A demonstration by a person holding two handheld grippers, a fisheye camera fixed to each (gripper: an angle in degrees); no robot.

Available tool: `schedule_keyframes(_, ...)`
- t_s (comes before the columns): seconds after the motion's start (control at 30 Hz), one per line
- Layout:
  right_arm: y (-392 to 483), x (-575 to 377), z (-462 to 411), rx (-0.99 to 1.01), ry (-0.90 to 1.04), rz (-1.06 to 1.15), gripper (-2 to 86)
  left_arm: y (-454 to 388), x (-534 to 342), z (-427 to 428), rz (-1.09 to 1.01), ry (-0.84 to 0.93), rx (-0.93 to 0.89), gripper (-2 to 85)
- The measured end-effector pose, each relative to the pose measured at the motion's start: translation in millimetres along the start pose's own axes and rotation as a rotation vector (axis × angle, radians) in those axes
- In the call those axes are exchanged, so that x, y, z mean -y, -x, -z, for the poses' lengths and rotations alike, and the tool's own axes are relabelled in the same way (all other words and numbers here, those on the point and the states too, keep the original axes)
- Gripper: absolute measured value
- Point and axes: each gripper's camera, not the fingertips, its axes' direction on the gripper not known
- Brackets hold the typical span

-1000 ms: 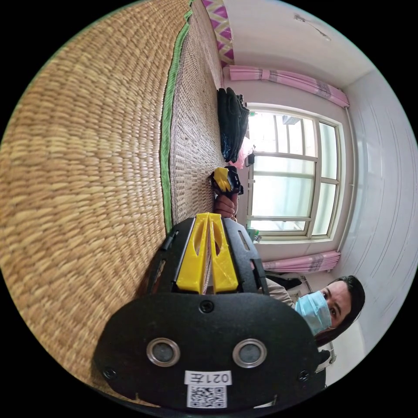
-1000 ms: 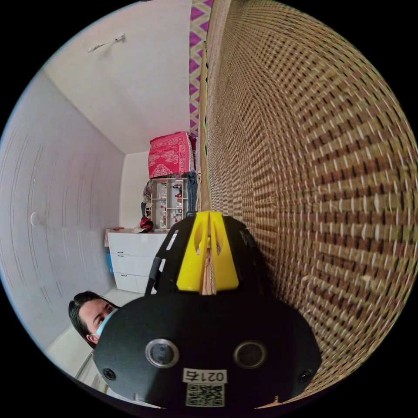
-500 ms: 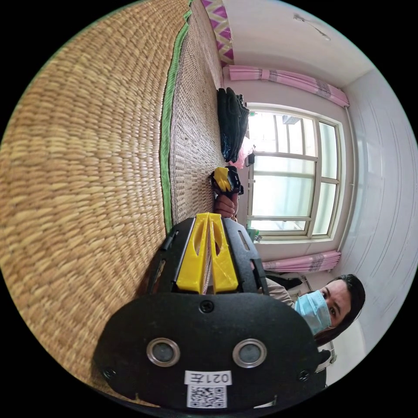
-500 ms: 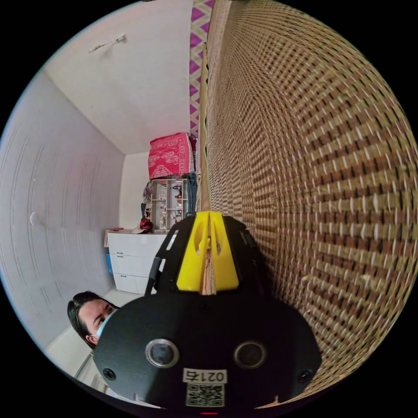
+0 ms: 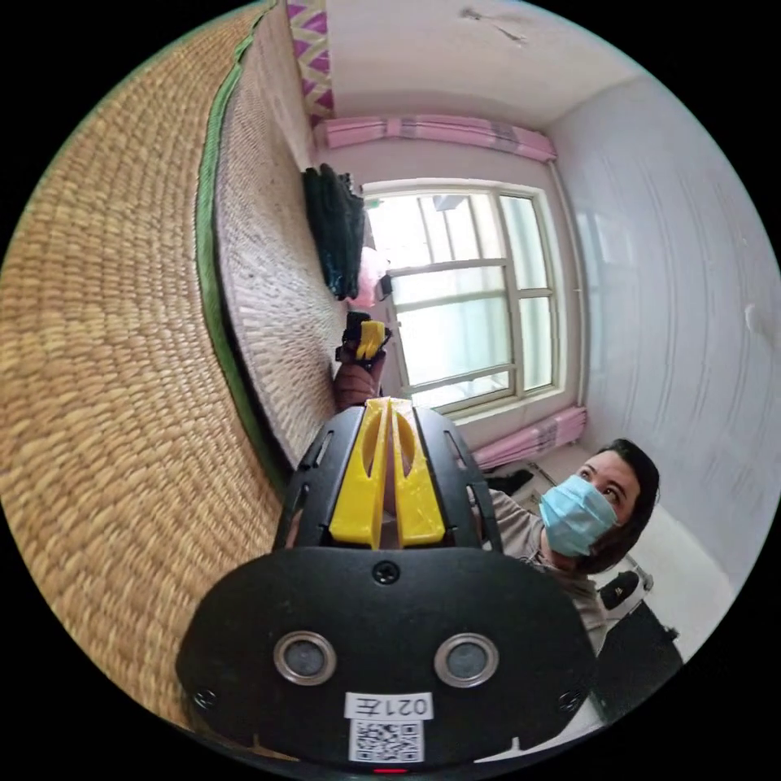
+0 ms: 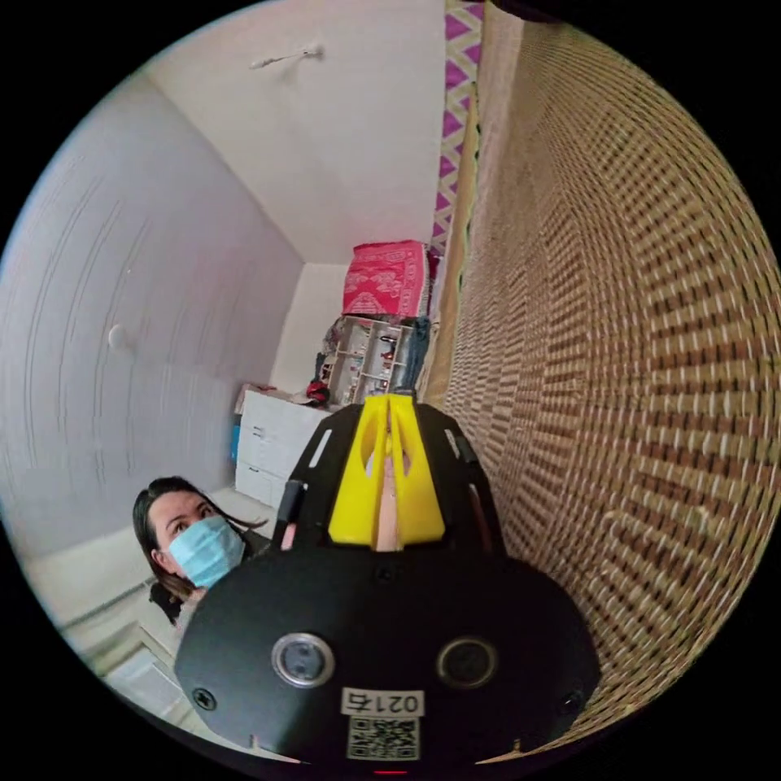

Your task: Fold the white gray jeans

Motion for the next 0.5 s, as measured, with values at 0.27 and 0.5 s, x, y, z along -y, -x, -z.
schedule_keyframes(0.27, 219.0, 81.1, -29.7, -0.47, -0.15, 0.565, -0.6, -83.4, -4.8, 45.9, -0.274, -0.037, -0.046, -0.9)
schedule_keyframes(0.5, 363.7, 252.0, -73.0, -1.373, -0.177, 0.71, 3.7, -188.2, -37.4, 78.9, -0.702, -0.141, 0.132, -1.0)
